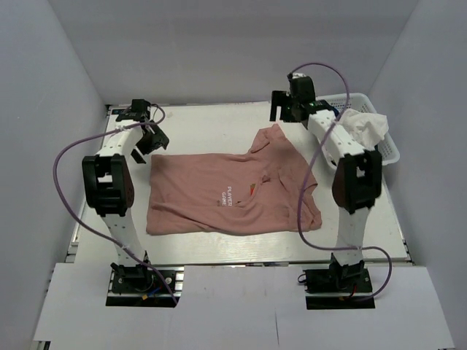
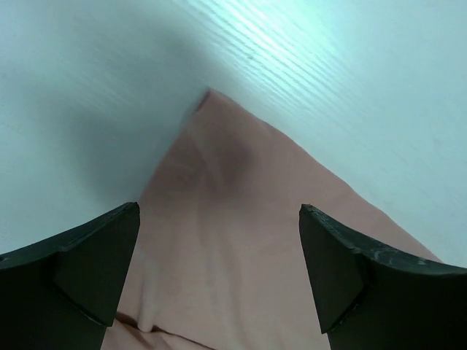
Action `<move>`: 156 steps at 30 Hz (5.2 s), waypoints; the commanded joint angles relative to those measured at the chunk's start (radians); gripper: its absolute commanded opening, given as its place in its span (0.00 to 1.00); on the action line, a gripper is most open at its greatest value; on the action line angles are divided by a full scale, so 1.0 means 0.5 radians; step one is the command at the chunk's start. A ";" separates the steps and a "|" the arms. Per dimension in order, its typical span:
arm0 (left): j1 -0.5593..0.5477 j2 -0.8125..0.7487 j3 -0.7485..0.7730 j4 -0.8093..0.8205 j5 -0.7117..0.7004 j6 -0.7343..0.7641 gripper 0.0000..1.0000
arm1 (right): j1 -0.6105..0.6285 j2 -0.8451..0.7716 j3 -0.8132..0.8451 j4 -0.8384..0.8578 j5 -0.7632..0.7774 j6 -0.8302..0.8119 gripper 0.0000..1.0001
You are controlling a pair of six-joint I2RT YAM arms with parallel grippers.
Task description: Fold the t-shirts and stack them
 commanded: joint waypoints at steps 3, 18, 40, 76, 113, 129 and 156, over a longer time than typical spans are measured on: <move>0.039 0.119 0.154 -0.088 -0.077 0.033 1.00 | -0.041 0.543 0.612 -0.058 -0.097 -0.264 0.90; 0.076 0.490 0.234 -0.017 -0.019 0.066 0.73 | -0.078 1.103 0.941 0.053 -0.274 -0.221 0.56; 0.036 0.010 0.072 0.112 0.055 0.370 0.00 | -0.059 -0.031 -0.095 0.390 -0.142 -0.384 0.00; 0.045 -1.273 -1.297 -0.155 0.065 0.011 1.00 | -0.056 -2.488 -2.587 -0.140 -0.441 0.355 0.51; -0.219 -1.037 -1.598 0.088 0.378 0.021 1.00 | 0.217 -2.096 -2.636 -0.085 -0.578 0.429 0.50; -0.219 -1.467 -1.027 -0.198 0.307 0.078 1.00 | 0.202 -1.167 -1.572 -0.165 0.106 0.172 0.55; -0.219 -1.449 -1.171 -0.109 0.319 0.152 1.00 | 0.300 -1.918 -2.036 -0.564 -0.542 0.227 0.81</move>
